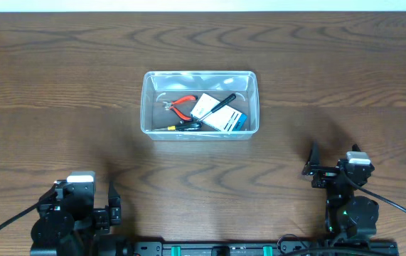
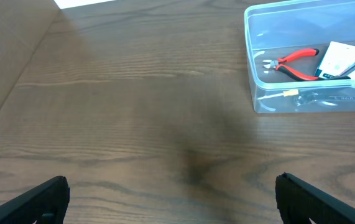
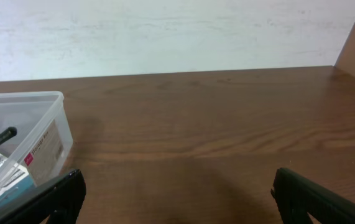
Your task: Pack container
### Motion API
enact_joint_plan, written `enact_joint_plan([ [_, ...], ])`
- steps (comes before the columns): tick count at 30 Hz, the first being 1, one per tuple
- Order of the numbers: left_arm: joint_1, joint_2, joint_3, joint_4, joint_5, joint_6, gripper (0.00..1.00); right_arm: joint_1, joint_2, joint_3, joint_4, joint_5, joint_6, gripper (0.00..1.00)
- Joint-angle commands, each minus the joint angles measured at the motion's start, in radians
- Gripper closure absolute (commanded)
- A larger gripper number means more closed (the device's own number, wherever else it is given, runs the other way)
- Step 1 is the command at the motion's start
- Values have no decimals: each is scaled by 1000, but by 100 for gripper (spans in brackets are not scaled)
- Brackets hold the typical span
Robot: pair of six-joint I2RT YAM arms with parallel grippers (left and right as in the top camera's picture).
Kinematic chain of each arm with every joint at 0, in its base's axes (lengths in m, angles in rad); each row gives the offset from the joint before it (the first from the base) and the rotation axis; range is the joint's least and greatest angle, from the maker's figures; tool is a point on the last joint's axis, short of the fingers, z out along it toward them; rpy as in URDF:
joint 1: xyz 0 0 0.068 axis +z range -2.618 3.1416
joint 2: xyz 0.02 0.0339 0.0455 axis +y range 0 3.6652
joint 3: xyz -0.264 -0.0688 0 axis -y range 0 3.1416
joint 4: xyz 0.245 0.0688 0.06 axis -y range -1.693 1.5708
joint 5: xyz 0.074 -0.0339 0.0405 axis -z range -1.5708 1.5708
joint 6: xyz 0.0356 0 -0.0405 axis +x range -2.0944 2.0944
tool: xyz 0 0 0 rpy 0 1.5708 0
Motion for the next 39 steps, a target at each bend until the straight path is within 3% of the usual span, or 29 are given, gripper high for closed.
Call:
enact_joint_plan([
  [1,-4,-5,-5,-2,-12,-2,2,-6,-7,-4,1,20,22,1],
  [22,-1,-71,-23,23,37,-26,2,-6,-7,-4,2,20,22,1],
  [27,-1,-204,-188,230,186,-56,2,-6,-7,-4,1,20,22,1],
  [33,-2,-254,-406,492,212,-174,2,-6,-7,-4,2,20,22,1],
  [39,-2,-257,-594,820,218,-186,2,-6,-7,-4,1,20,22,1],
])
